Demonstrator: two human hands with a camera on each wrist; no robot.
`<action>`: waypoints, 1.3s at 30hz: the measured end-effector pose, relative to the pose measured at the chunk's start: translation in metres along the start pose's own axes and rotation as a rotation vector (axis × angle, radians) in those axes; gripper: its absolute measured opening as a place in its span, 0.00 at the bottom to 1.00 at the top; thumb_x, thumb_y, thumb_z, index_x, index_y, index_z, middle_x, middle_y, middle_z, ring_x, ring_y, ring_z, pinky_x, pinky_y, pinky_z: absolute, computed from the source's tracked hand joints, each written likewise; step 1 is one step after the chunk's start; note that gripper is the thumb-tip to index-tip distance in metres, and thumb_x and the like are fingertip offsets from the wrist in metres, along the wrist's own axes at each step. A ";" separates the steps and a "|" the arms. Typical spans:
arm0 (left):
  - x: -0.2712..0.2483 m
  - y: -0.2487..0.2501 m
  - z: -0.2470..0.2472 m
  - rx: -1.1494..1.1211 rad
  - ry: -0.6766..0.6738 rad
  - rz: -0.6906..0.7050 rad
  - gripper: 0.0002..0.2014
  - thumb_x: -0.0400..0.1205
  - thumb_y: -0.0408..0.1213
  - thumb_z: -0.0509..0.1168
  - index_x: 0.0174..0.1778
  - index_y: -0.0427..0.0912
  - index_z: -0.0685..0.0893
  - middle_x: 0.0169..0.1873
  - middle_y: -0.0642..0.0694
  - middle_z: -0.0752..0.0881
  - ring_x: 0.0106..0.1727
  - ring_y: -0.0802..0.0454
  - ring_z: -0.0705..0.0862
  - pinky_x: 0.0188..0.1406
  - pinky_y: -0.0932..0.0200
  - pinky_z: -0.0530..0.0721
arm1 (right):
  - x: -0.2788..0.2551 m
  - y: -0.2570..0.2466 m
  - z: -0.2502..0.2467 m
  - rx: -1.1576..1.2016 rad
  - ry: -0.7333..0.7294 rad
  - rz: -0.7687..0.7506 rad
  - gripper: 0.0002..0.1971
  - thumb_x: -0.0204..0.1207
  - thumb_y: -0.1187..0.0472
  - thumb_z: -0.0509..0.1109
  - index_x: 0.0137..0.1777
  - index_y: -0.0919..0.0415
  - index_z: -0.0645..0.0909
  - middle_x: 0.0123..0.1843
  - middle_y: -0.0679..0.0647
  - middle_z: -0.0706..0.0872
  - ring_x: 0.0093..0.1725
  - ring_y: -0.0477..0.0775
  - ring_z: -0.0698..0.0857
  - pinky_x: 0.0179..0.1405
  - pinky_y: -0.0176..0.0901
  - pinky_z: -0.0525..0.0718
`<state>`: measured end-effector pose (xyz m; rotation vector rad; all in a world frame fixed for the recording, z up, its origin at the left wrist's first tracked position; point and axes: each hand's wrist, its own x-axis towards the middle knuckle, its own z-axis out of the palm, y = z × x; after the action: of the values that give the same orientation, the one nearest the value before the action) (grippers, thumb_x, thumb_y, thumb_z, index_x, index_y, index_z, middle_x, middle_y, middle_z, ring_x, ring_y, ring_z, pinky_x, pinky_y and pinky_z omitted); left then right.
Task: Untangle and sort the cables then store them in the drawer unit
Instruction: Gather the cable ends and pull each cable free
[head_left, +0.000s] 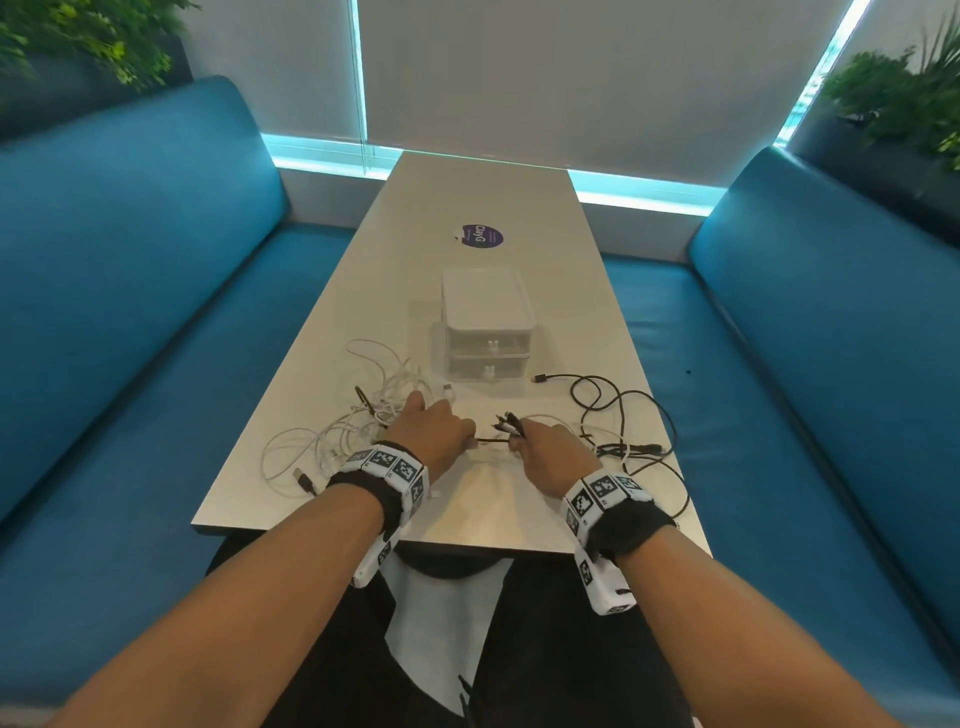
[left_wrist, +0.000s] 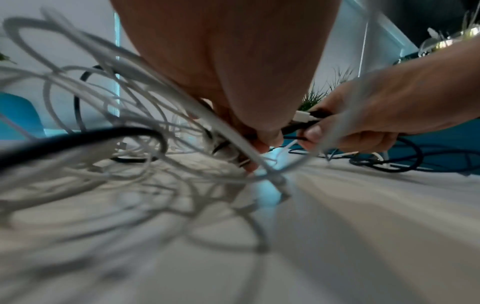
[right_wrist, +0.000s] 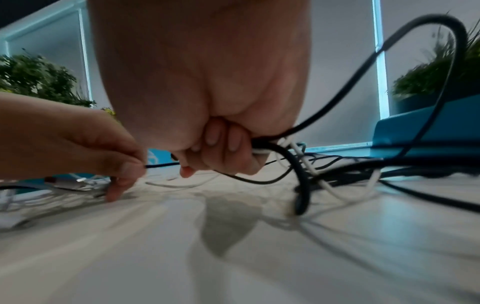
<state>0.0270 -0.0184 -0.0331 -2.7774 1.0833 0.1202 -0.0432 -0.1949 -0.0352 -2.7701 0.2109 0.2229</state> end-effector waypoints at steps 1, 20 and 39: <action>0.001 -0.001 0.000 -0.002 0.015 -0.003 0.14 0.91 0.48 0.51 0.60 0.52 0.81 0.54 0.44 0.82 0.53 0.40 0.75 0.62 0.44 0.68 | 0.000 0.005 -0.002 -0.025 0.013 0.013 0.12 0.88 0.52 0.56 0.60 0.57 0.77 0.51 0.59 0.86 0.48 0.61 0.84 0.48 0.56 0.85; -0.001 -0.003 -0.001 0.272 0.062 0.058 0.17 0.85 0.32 0.59 0.70 0.44 0.73 0.60 0.45 0.85 0.67 0.42 0.78 0.78 0.37 0.59 | -0.004 0.025 -0.009 -0.158 0.102 0.166 0.13 0.89 0.52 0.53 0.63 0.56 0.74 0.45 0.55 0.82 0.43 0.58 0.85 0.48 0.58 0.88; 0.002 0.009 -0.002 0.181 0.095 0.039 0.13 0.90 0.40 0.49 0.66 0.44 0.76 0.55 0.47 0.88 0.64 0.43 0.82 0.78 0.35 0.57 | 0.006 -0.016 0.010 0.138 0.041 -0.035 0.15 0.88 0.51 0.56 0.65 0.58 0.77 0.54 0.61 0.87 0.53 0.64 0.85 0.51 0.55 0.83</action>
<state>0.0224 -0.0271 -0.0320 -2.6247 1.1106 -0.1015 -0.0356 -0.1773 -0.0405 -2.6410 0.1812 0.1367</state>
